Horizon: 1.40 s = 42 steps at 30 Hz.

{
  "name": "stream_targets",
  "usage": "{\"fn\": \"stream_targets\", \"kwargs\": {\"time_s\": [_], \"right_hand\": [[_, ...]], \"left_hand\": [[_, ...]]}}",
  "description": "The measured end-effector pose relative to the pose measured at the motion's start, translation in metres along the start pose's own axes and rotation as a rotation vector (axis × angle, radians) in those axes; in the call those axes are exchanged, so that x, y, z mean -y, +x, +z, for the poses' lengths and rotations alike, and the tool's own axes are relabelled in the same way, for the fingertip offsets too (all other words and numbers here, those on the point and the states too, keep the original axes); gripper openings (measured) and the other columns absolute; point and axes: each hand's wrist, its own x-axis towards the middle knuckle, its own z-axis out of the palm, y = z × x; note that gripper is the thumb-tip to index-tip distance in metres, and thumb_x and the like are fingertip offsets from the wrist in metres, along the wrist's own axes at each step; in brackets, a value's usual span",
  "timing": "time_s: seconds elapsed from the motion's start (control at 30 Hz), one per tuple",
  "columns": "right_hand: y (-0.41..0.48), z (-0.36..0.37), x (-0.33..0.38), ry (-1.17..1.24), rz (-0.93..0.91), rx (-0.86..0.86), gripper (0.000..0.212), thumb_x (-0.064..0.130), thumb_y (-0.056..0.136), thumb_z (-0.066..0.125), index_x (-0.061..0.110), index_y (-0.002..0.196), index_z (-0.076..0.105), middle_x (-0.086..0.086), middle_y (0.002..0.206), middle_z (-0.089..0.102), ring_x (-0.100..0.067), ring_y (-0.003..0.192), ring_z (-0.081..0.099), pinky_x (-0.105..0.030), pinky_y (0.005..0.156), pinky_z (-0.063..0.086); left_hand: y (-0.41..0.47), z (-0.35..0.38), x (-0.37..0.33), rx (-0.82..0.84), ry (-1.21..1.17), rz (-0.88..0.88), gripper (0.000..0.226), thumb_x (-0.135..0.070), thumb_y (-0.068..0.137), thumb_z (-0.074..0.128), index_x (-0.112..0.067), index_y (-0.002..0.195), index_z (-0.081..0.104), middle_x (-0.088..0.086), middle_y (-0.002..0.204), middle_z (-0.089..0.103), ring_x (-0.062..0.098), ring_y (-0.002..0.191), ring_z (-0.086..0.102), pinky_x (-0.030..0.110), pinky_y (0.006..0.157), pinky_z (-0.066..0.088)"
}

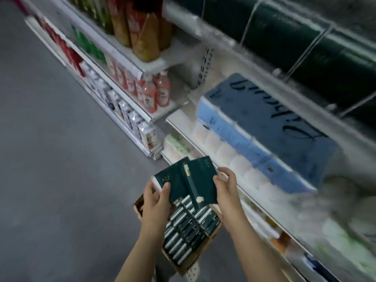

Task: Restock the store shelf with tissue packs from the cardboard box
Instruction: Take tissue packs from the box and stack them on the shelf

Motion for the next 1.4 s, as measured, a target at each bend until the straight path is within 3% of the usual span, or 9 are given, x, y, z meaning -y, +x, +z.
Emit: {"fn": "stream_targets", "kwargs": {"time_s": [0.13, 0.27, 0.4, 0.57, 0.67, 0.87, 1.03, 1.23, 1.4], "right_hand": [[-0.038, -0.026, 0.043, 0.049, -0.033, 0.01, 0.025, 0.016, 0.097, 0.049, 0.034, 0.113, 0.041, -0.009, 0.112, 0.054, -0.027, 0.097, 0.062, -0.037, 0.073, 0.053], [-0.066, -0.055, 0.089, 0.188, -0.157, -0.037, 0.025, 0.01, 0.095, 0.054, 0.025, 0.114, 0.044, -0.015, 0.111, 0.056, -0.021, 0.081, 0.063, -0.026, 0.059, 0.051], [-0.087, -0.077, 0.121, 0.384, -0.26, -0.077, 0.035, 0.015, 0.09, 0.069, 0.029, 0.115, 0.05, -0.009, 0.113, 0.056, -0.023, 0.088, 0.068, -0.04, 0.074, 0.059], [-0.097, -0.079, 0.14, 0.519, -0.318, -0.157, 0.033, 0.02, 0.082, 0.076, 0.031, 0.108, 0.059, -0.008, 0.124, 0.059, -0.027, 0.106, 0.065, -0.052, 0.094, 0.052], [-0.104, -0.068, 0.146, 0.374, -0.408, -0.254, 0.023, 0.033, 0.081, 0.078, 0.043, 0.096, 0.065, 0.004, 0.124, 0.059, -0.023, 0.121, 0.056, -0.053, 0.098, 0.048], [-0.113, -0.061, 0.17, 0.264, -0.581, -0.341, 0.009, 0.019, 0.092, 0.066, 0.022, 0.099, 0.061, 0.013, 0.105, 0.06, -0.001, 0.067, 0.064, -0.022, 0.047, 0.047], [-0.117, -0.047, 0.181, 0.197, -0.625, -0.482, 0.017, 0.023, 0.096, 0.059, 0.037, 0.088, 0.062, 0.005, 0.12, 0.058, -0.025, 0.107, 0.061, -0.051, 0.089, 0.054], [-0.128, -0.049, 0.179, 0.36, -0.642, -0.487, 0.018, 0.013, 0.093, 0.062, 0.03, 0.096, 0.065, 0.0, 0.119, 0.063, -0.024, 0.102, 0.066, -0.033, 0.077, 0.055], [-0.149, -0.07, 0.18, 0.49, -0.685, -0.438, 0.046, 0.008, 0.084, 0.071, 0.029, 0.121, 0.056, 0.0, 0.119, 0.062, -0.015, 0.104, 0.066, -0.031, 0.08, 0.056]], "left_hand": [[-0.036, 0.029, -0.043, 0.128, -0.008, 0.097, 0.05, -0.052, 0.089, 0.058, -0.04, 0.135, 0.042, 0.004, 0.122, 0.062, 0.02, 0.103, 0.067, 0.045, 0.084, 0.058], [-0.069, 0.049, -0.084, 0.259, -0.064, 0.228, 0.039, -0.037, 0.095, 0.056, -0.033, 0.132, 0.045, -0.007, 0.103, 0.067, 0.019, 0.092, 0.071, 0.044, 0.082, 0.058], [-0.084, 0.051, -0.114, 0.345, -0.042, 0.261, 0.067, -0.057, 0.077, 0.062, -0.039, 0.137, 0.04, -0.003, 0.128, 0.056, 0.02, 0.104, 0.066, 0.044, 0.084, 0.058], [-0.084, 0.048, -0.144, 0.501, -0.011, 0.347, 0.045, -0.049, 0.082, 0.06, -0.036, 0.125, 0.05, 0.005, 0.121, 0.066, 0.024, 0.1, 0.07, 0.043, 0.081, 0.059], [-0.08, 0.043, -0.161, 0.566, -0.002, 0.343, 0.063, -0.05, 0.075, 0.067, -0.038, 0.134, 0.045, 0.003, 0.13, 0.059, 0.023, 0.108, 0.066, 0.042, 0.081, 0.059], [-0.068, 0.036, -0.195, 0.685, 0.044, 0.366, 0.035, -0.031, 0.093, 0.057, -0.029, 0.127, 0.05, 0.0, 0.104, 0.073, 0.027, 0.091, 0.068, 0.037, 0.065, 0.049], [-0.067, 0.038, -0.215, 0.795, 0.087, 0.376, 0.031, -0.024, 0.094, 0.059, -0.03, 0.124, 0.053, 0.01, 0.102, 0.07, 0.03, 0.088, 0.058, 0.032, 0.058, 0.053], [-0.068, 0.044, -0.232, 0.88, 0.091, 0.449, 0.056, -0.021, 0.094, 0.058, -0.052, 0.136, 0.036, 0.005, 0.09, 0.068, 0.034, 0.087, 0.059, 0.037, 0.061, 0.056], [-0.085, 0.067, -0.243, 0.981, 0.115, 0.582, 0.059, -0.021, 0.096, 0.054, -0.056, 0.136, 0.029, -0.004, 0.094, 0.075, 0.043, 0.093, 0.065, 0.039, 0.063, 0.058]]}}
